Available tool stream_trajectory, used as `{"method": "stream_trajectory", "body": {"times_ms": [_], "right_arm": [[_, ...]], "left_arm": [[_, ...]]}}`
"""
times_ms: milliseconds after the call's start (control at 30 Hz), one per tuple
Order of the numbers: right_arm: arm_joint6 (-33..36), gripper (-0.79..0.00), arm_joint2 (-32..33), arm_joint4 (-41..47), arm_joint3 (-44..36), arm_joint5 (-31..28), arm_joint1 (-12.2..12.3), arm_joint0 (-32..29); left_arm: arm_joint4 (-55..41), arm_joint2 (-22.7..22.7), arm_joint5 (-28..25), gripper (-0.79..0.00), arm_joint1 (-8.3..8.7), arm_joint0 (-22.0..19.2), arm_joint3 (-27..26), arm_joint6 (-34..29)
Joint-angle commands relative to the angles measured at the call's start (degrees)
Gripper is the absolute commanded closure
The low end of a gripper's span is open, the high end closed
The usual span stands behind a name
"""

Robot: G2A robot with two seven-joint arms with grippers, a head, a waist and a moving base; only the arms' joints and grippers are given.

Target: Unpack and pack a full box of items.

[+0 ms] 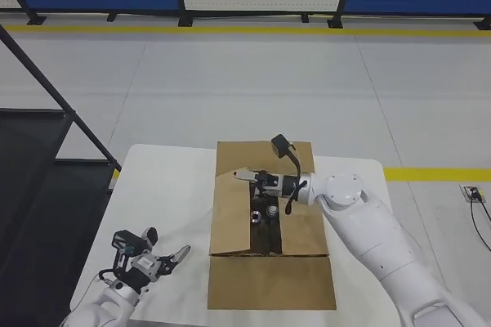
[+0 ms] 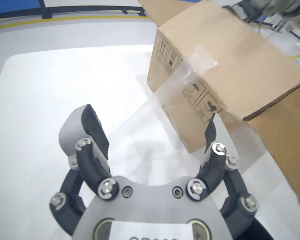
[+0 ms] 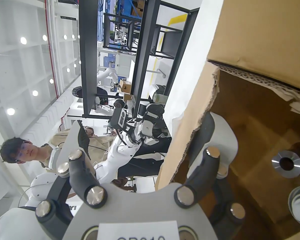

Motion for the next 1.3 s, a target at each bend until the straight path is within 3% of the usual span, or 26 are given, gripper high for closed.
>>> {"method": "stream_trajectory", "body": {"times_ms": [0, 200, 500, 1267], "right_arm": [[0.18, -0.785, -0.58, -0.10, 0.03, 0.20, -0.43, 0.70], [0.26, -0.785, -2.01, -0.45, 0.96, 0.19, -1.68, 2.72], [0.29, -0.785, -2.81, -0.75, 3.08, 0.13, -2.95, 4.42], [1.29, -0.785, -2.37, -1.43, 6.18, -0.18, -4.66, 6.01]], "left_arm": [[0.78, 0.65, 0.76, -0.785, -0.09, -0.67, 1.32, -1.41], [5.87, 3.61, 6.05, -0.785, -0.64, -4.81, 6.11, -3.27], [11.79, 8.63, 13.70, -0.785, -1.95, -10.70, 13.81, -0.97], [11.84, 6.10, 20.16, -0.785, -2.99, -12.68, 18.80, 1.60]]}}
